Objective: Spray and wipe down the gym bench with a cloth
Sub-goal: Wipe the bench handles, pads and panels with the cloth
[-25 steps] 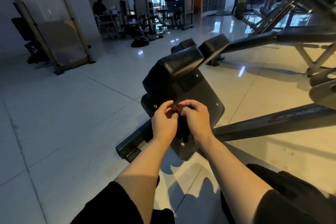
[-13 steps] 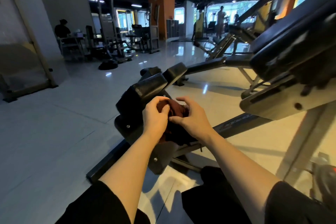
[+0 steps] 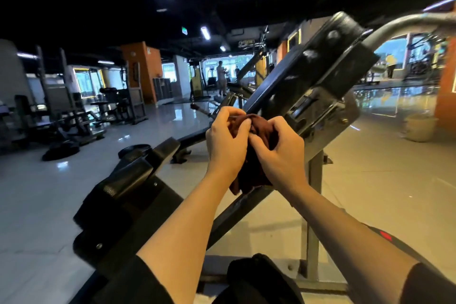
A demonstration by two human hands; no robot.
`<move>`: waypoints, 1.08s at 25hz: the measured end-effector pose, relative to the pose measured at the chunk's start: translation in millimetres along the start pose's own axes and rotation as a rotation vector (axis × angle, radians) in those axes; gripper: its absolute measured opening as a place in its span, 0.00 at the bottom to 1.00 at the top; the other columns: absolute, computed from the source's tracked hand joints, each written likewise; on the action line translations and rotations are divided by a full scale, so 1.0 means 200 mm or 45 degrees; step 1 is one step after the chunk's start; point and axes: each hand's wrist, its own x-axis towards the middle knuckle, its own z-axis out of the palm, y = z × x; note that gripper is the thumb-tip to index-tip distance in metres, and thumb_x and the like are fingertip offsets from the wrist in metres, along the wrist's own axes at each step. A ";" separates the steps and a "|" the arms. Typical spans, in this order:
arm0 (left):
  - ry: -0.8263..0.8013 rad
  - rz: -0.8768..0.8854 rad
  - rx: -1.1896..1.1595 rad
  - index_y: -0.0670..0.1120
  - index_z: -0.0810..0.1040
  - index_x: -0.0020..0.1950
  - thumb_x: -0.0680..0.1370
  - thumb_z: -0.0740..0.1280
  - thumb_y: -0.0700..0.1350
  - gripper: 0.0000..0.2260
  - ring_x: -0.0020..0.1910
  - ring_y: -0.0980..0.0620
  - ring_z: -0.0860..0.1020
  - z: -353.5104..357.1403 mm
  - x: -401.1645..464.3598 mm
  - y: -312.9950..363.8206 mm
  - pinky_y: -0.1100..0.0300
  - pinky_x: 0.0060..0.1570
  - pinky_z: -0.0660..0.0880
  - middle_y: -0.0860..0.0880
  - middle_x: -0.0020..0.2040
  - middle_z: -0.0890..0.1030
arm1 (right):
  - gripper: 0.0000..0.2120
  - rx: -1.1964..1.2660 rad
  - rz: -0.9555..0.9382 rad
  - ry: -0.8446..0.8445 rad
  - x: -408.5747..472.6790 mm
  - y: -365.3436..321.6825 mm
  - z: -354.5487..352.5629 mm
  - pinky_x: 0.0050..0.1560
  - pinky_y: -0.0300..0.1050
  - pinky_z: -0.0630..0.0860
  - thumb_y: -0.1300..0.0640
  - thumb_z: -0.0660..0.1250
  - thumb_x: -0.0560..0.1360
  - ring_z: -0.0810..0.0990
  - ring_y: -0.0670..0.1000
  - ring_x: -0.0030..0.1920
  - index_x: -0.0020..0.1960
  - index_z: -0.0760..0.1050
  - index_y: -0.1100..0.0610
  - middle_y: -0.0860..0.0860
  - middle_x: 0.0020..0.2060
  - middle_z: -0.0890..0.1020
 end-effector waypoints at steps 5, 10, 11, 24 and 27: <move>-0.046 0.097 -0.137 0.53 0.67 0.52 0.80 0.64 0.42 0.08 0.49 0.62 0.75 0.08 0.21 0.16 0.65 0.48 0.73 0.57 0.48 0.75 | 0.14 -0.087 -0.316 0.293 0.23 -0.07 -0.07 0.50 0.26 0.69 0.64 0.69 0.73 0.73 0.41 0.48 0.58 0.73 0.60 0.53 0.50 0.76; -0.200 0.329 -0.109 0.47 0.74 0.53 0.77 0.68 0.39 0.07 0.50 0.59 0.79 0.13 0.48 0.20 0.64 0.48 0.78 0.50 0.51 0.79 | 0.10 -0.339 -0.586 0.500 0.49 -0.05 -0.11 0.61 0.30 0.67 0.69 0.67 0.73 0.70 0.47 0.59 0.54 0.76 0.67 0.63 0.55 0.74; -0.250 0.353 -0.109 0.46 0.75 0.53 0.77 0.68 0.38 0.07 0.50 0.57 0.80 0.14 0.53 0.20 0.64 0.49 0.78 0.49 0.51 0.80 | 0.10 -0.410 -0.656 0.522 0.50 -0.07 -0.11 0.62 0.31 0.67 0.70 0.66 0.72 0.71 0.49 0.59 0.53 0.76 0.68 0.64 0.55 0.75; -0.340 0.512 0.011 0.48 0.76 0.63 0.77 0.68 0.42 0.15 0.59 0.51 0.74 0.31 0.66 0.25 0.57 0.61 0.70 0.49 0.59 0.78 | 0.26 -1.842 -0.040 0.089 0.72 -0.16 -0.29 0.73 0.64 0.49 0.45 0.57 0.77 0.74 0.62 0.63 0.67 0.64 0.63 0.59 0.59 0.76; -0.367 0.521 0.103 0.47 0.76 0.66 0.77 0.67 0.40 0.18 0.63 0.48 0.72 0.30 0.63 0.24 0.55 0.62 0.68 0.47 0.61 0.78 | 0.28 -1.978 0.008 -0.065 0.59 -0.14 -0.23 0.68 0.70 0.29 0.50 0.57 0.76 0.69 0.66 0.66 0.70 0.61 0.66 0.61 0.61 0.75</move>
